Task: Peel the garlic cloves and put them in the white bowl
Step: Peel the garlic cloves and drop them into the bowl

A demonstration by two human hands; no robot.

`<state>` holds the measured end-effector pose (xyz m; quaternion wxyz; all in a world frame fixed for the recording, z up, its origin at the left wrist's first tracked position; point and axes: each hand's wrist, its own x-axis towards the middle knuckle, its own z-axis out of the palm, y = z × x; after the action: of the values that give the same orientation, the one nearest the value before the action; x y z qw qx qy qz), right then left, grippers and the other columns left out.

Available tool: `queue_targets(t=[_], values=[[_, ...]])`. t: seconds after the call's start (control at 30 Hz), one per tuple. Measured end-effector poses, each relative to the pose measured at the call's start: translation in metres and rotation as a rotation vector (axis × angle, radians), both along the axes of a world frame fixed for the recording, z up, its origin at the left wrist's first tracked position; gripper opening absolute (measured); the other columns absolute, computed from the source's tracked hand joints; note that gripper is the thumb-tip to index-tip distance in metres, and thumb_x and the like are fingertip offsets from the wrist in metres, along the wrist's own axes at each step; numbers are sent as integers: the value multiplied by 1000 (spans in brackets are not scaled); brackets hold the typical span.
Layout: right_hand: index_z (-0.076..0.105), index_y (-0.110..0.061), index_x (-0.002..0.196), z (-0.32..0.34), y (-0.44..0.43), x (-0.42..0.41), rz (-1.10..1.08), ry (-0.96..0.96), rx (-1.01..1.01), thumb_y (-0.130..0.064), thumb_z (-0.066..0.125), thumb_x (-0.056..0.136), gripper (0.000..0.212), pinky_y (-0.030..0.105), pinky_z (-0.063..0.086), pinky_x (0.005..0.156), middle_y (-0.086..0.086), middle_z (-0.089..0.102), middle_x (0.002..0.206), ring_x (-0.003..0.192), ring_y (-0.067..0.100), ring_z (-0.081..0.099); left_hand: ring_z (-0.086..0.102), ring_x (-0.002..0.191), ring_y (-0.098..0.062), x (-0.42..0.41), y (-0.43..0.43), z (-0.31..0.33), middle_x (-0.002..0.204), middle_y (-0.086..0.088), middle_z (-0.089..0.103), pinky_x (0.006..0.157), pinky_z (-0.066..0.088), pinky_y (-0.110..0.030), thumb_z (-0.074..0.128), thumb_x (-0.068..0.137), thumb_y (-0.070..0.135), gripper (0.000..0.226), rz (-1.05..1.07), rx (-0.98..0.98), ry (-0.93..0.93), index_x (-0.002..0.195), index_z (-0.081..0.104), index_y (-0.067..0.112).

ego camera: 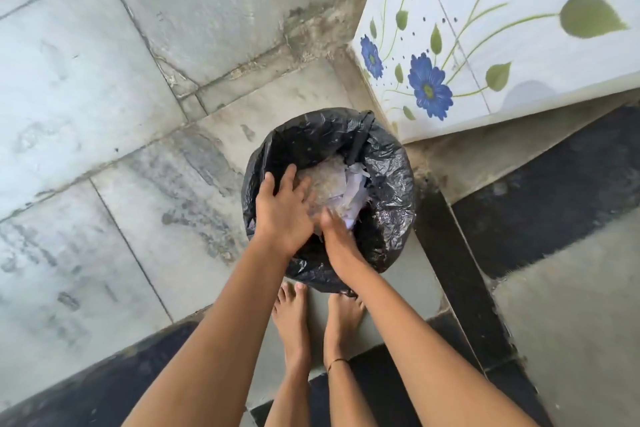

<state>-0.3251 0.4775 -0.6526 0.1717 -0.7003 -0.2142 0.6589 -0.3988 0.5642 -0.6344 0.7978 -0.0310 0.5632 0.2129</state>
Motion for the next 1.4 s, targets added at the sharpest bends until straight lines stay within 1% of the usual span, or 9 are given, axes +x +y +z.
queue_targets(t=[0.1,0.2,0.37,0.5,0.67,0.77,0.9,1.17,1.4], values=[[8,-25,150,8,4,1,-22,-170,218,-43,13,102,51,33,-5,119,-8,-1,158,143,2,-6,14,146,-24,-1,5,-1,157,-6,20,116,9,-48,14,99,52,57,-27,18,-4,150,24,27],[8,-30,149,18,16,-16,2,-68,453,-56,12,94,61,21,-6,116,-16,0,155,143,-2,-5,31,139,-29,4,4,-7,151,-9,34,110,27,-45,18,100,50,56,-27,-2,31,147,33,23],[18,-21,150,-23,25,9,140,-341,-16,-43,16,102,53,40,2,118,6,7,159,146,20,1,24,142,-25,4,3,0,155,-7,26,116,17,-43,15,100,47,55,-26,45,-10,149,27,25],[16,-21,150,-1,30,-10,-54,-207,443,-44,21,100,54,26,2,117,0,10,158,145,9,4,29,141,-27,4,2,-2,154,-9,30,117,20,-45,18,101,45,54,-58,20,16,148,29,21],[23,-18,149,-16,10,6,258,-389,-52,-43,22,101,54,45,2,116,10,14,157,146,24,5,32,139,-27,-1,-2,11,153,-8,31,104,31,-38,18,100,46,53,-11,31,-21,147,31,25],[36,-13,144,27,12,15,-17,-441,204,-33,36,101,47,38,20,115,6,34,151,140,19,26,38,134,-27,-14,-7,28,149,-10,38,109,31,-41,25,100,44,51,-30,35,-2,143,39,21],[39,-12,142,114,2,27,-142,-435,241,-24,44,99,45,22,25,105,3,40,147,135,16,36,48,122,-25,-12,-8,89,141,-9,47,103,38,-37,35,100,31,41,-178,90,86,136,46,16],[53,-11,130,370,-56,44,-302,-606,484,-18,50,96,35,17,33,97,3,57,131,122,17,50,59,103,-17,8,-47,348,115,-1,62,92,48,-32,58,89,7,31,-763,874,422,118,58,18],[57,-9,126,540,-174,58,-473,-920,741,-16,57,92,35,11,31,94,4,60,126,117,18,54,59,106,-14,25,-134,526,120,4,62,86,50,-33,63,85,23,41,-967,1563,541,125,55,22]])
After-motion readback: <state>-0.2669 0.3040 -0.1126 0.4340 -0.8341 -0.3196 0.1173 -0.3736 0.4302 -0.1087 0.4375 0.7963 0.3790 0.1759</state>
